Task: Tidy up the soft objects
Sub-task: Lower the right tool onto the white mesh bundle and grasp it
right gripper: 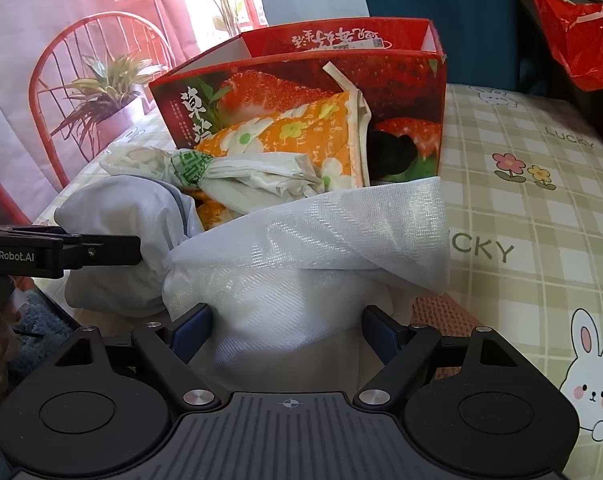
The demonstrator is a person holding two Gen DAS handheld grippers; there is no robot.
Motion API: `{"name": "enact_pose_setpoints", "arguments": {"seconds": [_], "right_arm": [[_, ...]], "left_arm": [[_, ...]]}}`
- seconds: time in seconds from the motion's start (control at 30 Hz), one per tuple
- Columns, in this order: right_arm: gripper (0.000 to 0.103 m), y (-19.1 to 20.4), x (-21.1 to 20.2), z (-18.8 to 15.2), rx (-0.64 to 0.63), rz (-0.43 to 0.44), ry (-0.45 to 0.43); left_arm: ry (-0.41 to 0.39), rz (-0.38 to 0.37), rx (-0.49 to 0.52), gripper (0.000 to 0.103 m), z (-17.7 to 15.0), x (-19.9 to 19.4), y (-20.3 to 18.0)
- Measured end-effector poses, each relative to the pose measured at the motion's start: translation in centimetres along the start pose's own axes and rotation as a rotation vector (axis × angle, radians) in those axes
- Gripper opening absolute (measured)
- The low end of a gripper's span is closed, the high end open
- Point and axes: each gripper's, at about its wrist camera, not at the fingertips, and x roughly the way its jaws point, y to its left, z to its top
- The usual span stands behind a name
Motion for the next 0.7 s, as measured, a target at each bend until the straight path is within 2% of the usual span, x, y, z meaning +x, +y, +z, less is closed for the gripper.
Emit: {"name": "enact_pose_setpoints", "arguments": {"seconds": [0.07, 0.2, 0.3, 0.5, 0.7], "right_arm": [[0.078, 0.0, 0.0, 0.0, 0.004, 0.002, -0.002], [0.078, 0.1, -0.1, -0.1, 0.003, 0.004, -0.007], [0.078, -0.1, 0.0, -0.1, 0.010, 0.012, -0.010], [0.078, -0.2, 0.1, -0.2, 0.017, 0.023, -0.015], [0.076, -0.3, 0.1, -0.3, 0.019, 0.026, -0.018]], "left_arm": [[-0.009, -0.021, -0.027, 0.093, 0.1, -0.2, 0.5], [-0.055, -0.108, -0.176, 0.088, 0.3, -1.3, 3.1], [-0.070, -0.107, -0.198, 0.087, 0.2, -1.5, 3.5], [-0.041, -0.089, -0.129, 0.085, 0.3, -0.7, 2.2], [-0.043, -0.031, -0.016, 0.086, 0.0, -0.3, 0.9]]}}
